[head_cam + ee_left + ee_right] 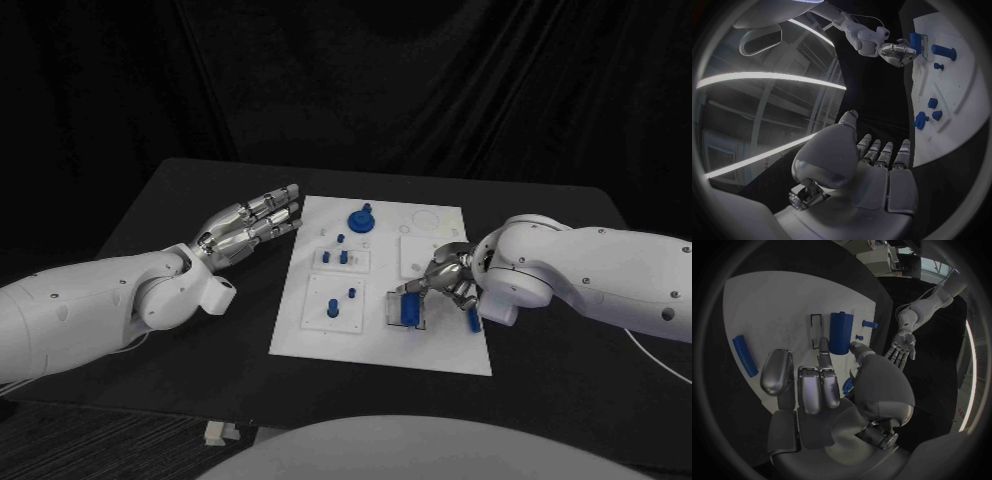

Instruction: Assemble the parts on the task board

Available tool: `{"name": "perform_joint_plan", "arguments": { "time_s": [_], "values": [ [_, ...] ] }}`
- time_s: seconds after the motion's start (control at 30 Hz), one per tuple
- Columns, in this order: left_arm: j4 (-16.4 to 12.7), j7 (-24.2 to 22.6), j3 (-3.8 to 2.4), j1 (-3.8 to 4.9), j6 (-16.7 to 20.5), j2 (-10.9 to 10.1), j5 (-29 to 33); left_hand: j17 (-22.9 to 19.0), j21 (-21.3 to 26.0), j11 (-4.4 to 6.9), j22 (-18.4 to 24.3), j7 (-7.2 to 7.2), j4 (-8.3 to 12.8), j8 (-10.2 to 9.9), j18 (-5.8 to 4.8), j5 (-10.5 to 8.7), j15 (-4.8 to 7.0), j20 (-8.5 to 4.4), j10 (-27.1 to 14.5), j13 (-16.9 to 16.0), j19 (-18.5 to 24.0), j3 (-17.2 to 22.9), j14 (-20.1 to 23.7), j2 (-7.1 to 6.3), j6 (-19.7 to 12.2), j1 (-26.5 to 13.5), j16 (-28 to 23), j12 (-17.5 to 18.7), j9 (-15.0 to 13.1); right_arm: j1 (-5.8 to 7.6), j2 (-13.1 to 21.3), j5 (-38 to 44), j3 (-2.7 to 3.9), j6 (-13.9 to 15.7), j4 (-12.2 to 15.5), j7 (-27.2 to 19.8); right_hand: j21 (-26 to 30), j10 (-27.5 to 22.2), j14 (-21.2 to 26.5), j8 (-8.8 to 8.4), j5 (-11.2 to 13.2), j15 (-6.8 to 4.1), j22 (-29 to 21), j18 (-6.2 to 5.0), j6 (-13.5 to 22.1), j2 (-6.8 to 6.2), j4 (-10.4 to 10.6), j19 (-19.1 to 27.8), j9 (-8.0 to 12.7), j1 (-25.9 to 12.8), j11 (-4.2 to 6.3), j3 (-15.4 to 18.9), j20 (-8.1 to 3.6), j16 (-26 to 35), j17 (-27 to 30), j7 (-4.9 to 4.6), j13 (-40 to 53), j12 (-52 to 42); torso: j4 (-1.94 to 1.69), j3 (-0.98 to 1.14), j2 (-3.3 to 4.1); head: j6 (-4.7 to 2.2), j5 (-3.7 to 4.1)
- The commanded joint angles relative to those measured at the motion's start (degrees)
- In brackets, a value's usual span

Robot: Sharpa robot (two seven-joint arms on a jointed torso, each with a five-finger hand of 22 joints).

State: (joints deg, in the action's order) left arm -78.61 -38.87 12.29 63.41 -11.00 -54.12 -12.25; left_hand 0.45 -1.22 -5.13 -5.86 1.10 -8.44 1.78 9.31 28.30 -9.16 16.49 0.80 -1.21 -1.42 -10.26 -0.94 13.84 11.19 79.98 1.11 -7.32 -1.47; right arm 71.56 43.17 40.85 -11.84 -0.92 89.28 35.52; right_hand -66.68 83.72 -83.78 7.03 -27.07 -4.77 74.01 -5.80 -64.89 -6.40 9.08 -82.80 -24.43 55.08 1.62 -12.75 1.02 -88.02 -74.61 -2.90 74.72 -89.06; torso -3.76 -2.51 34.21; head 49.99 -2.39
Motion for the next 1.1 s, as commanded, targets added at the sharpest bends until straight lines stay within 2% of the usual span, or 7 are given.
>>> {"name": "perform_joint_plan", "arguments": {
  "time_s": [0.03, 0.33, 0.57, 0.67, 0.93, 0.97, 1.1],
  "values": [
    [-0.03, -6.22, -0.05, -0.11, -0.81, 0.12, 0.31, 0.19, -0.18, -0.03, -0.41, -0.66, 0.92, 0.11, 0.50, 0.81, -0.80, 0.25, -0.11, -0.09, -0.82, -0.10, -0.09, 0.81, 0.30, -0.25, 0.83, -0.63, -0.23, -0.20, -0.28, -0.34, 0.03, 0.91, -0.15, 1.04, 1.24, 6.28, -5.25, 1.36, -1.73, -0.48, 9.26, 0.87, -0.42, 1.85, -0.21, 0.27, -2.46, -0.81, 0.19, -5.50, 0.04, 0.97, -11.75, 0.48, 15.28, -0.94, 0.00, 0.04, 0.04, 0.01, 0.00],
    [0.01, -6.20, -0.05, -0.16, -0.94, 0.17, 0.31, 0.19, -0.18, -0.03, -0.41, -0.69, 0.94, 0.11, 0.50, 0.82, -0.83, 0.25, -0.11, -0.09, -0.82, -0.10, -0.09, 0.80, 0.31, -0.26, 0.83, -0.65, -0.23, -0.31, -0.83, -0.27, 0.03, 0.79, -0.33, 1.08, 1.64, 6.28, -5.19, 1.29, -0.72, -0.44, 9.16, 0.81, -0.13, 2.17, -0.15, 0.36, -2.82, -1.21, 0.14, -5.68, 0.09, 1.18, -11.53, 0.41, 15.28, -0.94, 0.00, 0.05, 0.02, 0.01, -0.14],
    [0.02, -6.16, -0.05, -0.21, -1.02, 0.17, 0.31, 0.19, -0.17, -0.04, -0.40, -0.72, 0.97, 0.11, 0.50, 0.83, -0.87, 0.25, -0.12, -0.09, -0.82, -0.09, -0.09, 0.80, 0.28, -0.25, 0.83, -0.63, -0.22, -0.35, -1.03, -0.06, 0.03, 0.68, -0.44, 1.09, 1.99, 6.28, -5.20, 1.24, 3.73, -0.32, 9.10, 0.78, 0.29, 2.10, -0.16, 0.31, -3.74, -2.22, 0.01, -5.33, 0.21, 1.27, -11.47, 0.27, 15.28, -0.94, -0.04, 0.04, 0.02, 0.01, -0.17],
    [0.03, -6.12, -0.05, -0.23, -1.07, 0.18, 0.31, 0.19, -0.17, -0.04, -0.40, -0.72, 0.97, 0.11, 0.50, 0.83, -0.87, 0.25, -0.12, -0.09, -0.82, -0.09, -0.09, 0.80, 0.28, -0.25, 0.83, -0.63, -0.22, -0.38, -1.11, 0.18, 0.03, 0.51, -0.46, 1.10, 2.12, 6.28, -5.20, 1.20, 7.82, -0.28, 9.12, 0.78, 0.52, 1.85, -0.17, 0.22, -4.39, -2.86, -0.04, -4.62, 0.25, 1.34, -11.44, 0.24, 15.28, -0.94, -0.02, 0.03, 0.02, 0.01, -0.15],
    [0.10, -6.07, -0.05, -0.29, -1.17, 0.29, 0.31, 0.20, -0.17, -0.05, -0.36, -0.73, 1.00, 0.11, 0.49, 0.83, -0.94, 0.26, -0.13, -0.09, -0.81, -0.07, -0.10, 0.80, 0.29, -0.26, 0.87, -0.62, -0.22, -0.44, -1.29, 0.33, 0.03, 0.15, -0.54, 1.13, 2.28, 6.28, -5.22, 1.13, 12.18, -0.26, 9.15, 0.78, 0.77, 1.54, -0.51, 0.13, -5.15, -3.08, -0.08, -3.61, 0.28, 1.36, -11.46, 0.19, 15.28, -0.94, 0.00, 0.04, 0.03, 0.01, -0.23],
    [0.11, -6.06, -0.06, -0.29, -1.19, 0.31, 0.31, 0.20, -0.17, -0.05, -0.36, -0.73, 1.00, 0.11, 0.49, 0.83, -0.94, 0.26, -0.13, -0.09, -0.81, -0.07, -0.10, 0.80, 0.29, -0.26, 0.87, -0.62, -0.22, -0.45, -1.32, 0.34, 0.03, 0.13, -0.56, 1.14, 2.35, 6.28, -5.22, 1.07, 13.92, -0.23, 9.15, 0.77, 0.89, 1.47, -0.41, 0.11, -5.35, -3.36, -0.11, -3.13, 0.29, 1.38, -11.46, 0.16, 15.28, -0.94, -0.01, 0.04, 0.03, 0.01, -0.26],
    [0.11, -6.03, -0.06, -0.32, -1.23, 0.33, 0.31, 0.20, -0.17, -0.05, -0.36, -0.73, 1.00, 0.11, 0.49, 0.83, -0.94, 0.26, -0.13, -0.09, -0.81, -0.07, -0.10, 0.80, 0.29, -0.26, 0.87, -0.62, -0.22, -0.49, -1.41, 0.42, 0.03, 0.00, -0.62, 1.14, 2.40, 6.28, -5.22, 0.97, 14.76, -0.20, 9.17, 0.78, 1.09, 1.29, -0.31, 0.07, -5.62, -3.71, -0.15, -2.32, 0.32, 1.39, -11.46, 0.10, 15.28, -0.94, 0.00, 0.05, 0.02, 0.01, -0.31]
  ]
}}
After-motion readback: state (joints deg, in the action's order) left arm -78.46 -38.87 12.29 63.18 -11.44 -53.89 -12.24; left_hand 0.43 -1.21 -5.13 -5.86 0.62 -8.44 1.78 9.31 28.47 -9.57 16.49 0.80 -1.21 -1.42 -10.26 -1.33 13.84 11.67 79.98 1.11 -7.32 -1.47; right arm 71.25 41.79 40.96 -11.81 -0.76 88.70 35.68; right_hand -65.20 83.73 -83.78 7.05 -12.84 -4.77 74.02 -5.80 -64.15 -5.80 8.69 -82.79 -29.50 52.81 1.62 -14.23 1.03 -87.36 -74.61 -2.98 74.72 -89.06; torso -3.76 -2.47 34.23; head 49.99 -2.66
